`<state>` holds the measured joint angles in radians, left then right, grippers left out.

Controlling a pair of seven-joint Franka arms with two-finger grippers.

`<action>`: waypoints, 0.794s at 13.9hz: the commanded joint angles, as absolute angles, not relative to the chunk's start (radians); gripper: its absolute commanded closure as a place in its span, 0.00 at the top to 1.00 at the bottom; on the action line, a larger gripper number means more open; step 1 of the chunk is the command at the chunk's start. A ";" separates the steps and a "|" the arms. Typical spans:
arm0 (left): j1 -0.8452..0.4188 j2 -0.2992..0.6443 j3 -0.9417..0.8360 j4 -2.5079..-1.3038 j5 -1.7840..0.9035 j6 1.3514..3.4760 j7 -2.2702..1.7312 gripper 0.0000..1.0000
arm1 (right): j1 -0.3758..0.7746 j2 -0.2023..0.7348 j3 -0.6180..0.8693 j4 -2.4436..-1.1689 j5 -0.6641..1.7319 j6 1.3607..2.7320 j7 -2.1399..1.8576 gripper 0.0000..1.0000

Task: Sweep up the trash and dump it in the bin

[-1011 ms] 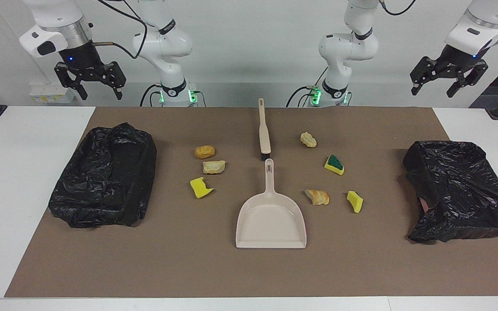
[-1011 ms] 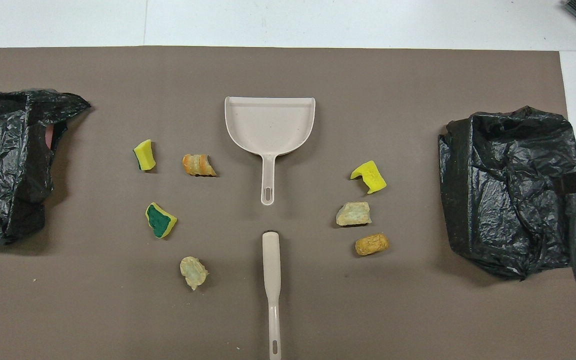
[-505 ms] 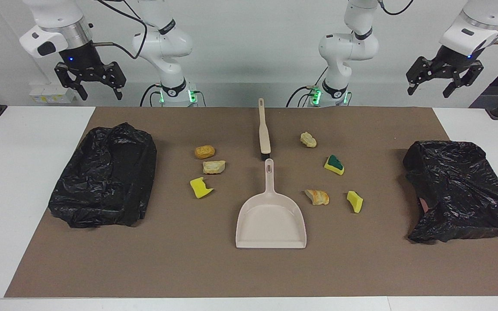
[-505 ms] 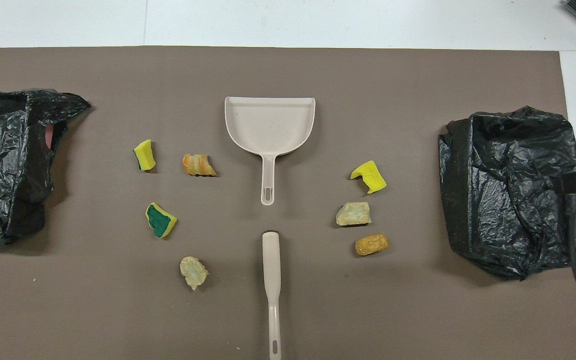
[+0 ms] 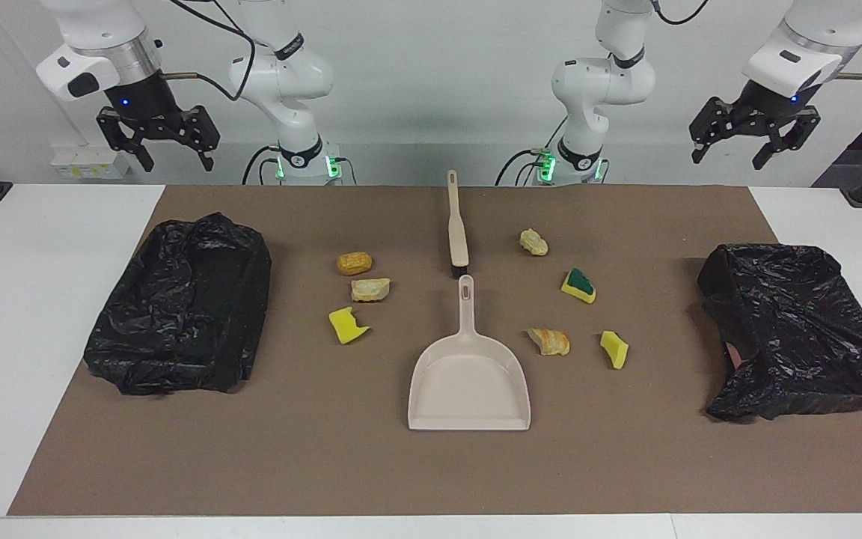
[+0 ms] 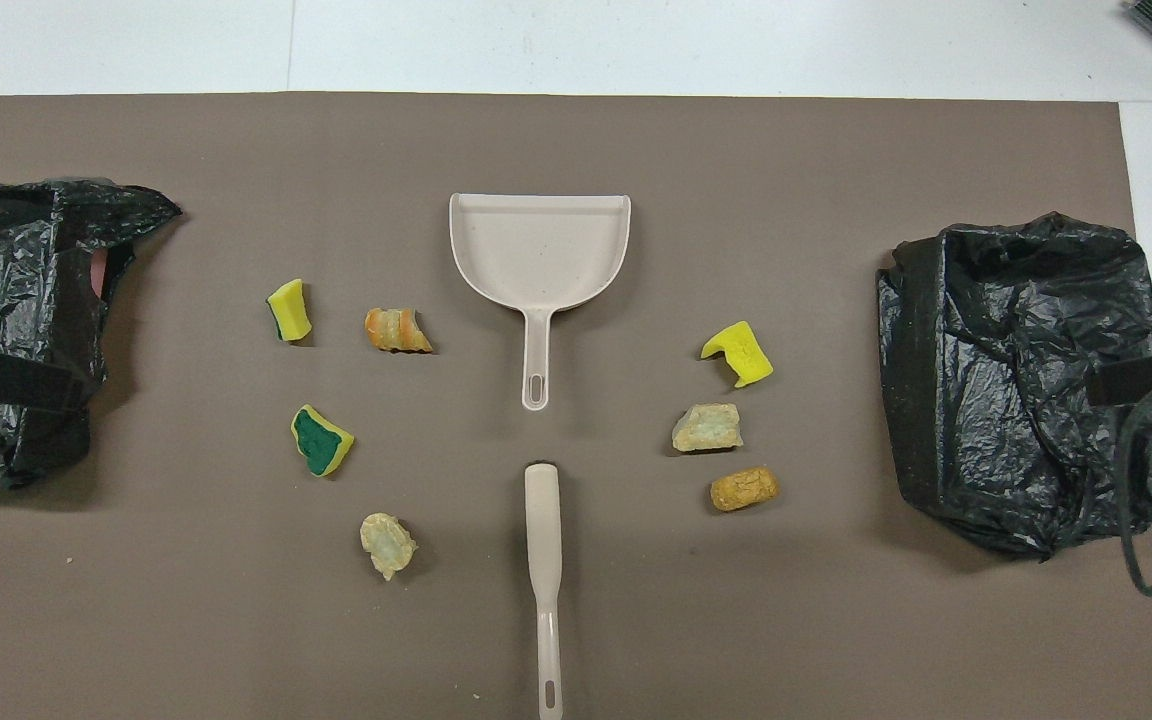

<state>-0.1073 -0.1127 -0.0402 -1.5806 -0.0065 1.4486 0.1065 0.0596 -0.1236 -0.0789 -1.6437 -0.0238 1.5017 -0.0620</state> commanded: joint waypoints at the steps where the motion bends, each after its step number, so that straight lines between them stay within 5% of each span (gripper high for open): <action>1: -0.095 -0.248 -0.133 -1.826 -0.023 1.569 0.027 1.00 | 0.057 -0.127 -0.040 -1.716 -0.015 1.586 -0.035 1.00; 6: -0.106 -0.307 -0.368 -2.087 -0.064 1.773 -0.246 1.00 | 0.057 -0.019 0.041 -1.747 0.043 1.718 0.012 1.00; 11: -0.109 -0.314 -0.567 -2.227 -0.135 1.925 -0.426 1.00 | 0.067 0.139 0.191 -1.740 0.051 1.916 0.226 1.00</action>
